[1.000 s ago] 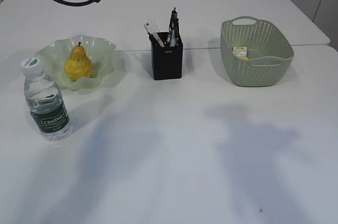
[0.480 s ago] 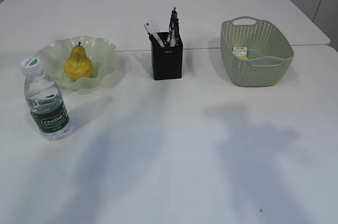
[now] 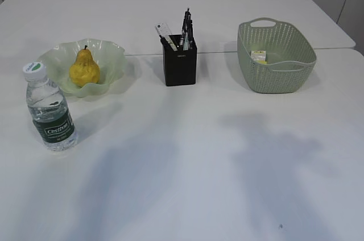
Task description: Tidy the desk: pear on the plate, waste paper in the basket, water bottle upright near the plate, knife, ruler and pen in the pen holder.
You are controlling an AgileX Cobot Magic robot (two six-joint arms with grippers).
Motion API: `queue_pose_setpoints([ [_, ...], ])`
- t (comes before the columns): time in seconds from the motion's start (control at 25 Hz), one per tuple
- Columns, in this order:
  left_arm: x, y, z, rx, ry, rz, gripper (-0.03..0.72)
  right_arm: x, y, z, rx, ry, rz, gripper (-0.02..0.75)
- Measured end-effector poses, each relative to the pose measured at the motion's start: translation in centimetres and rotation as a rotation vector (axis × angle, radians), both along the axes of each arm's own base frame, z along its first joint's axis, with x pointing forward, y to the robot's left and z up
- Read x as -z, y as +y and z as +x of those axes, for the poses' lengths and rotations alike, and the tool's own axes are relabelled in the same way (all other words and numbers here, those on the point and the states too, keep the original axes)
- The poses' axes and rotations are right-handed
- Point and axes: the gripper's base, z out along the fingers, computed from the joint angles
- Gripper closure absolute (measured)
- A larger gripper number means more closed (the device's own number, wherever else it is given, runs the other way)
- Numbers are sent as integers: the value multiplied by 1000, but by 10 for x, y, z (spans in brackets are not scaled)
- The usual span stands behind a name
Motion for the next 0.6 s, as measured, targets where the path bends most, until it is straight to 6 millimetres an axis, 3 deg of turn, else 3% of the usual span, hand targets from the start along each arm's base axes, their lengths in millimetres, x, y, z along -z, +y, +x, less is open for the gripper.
queue_pose_setpoints([
  [0.36, -42, 11, -31, -106, -61, -43, 365, 0, 1, 0, -2, 2, 15, 370],
  [0.6, -53, 21, -71, -116, -44, -30, 366, 2, 1, -2, 1, 34, 20, 370],
])
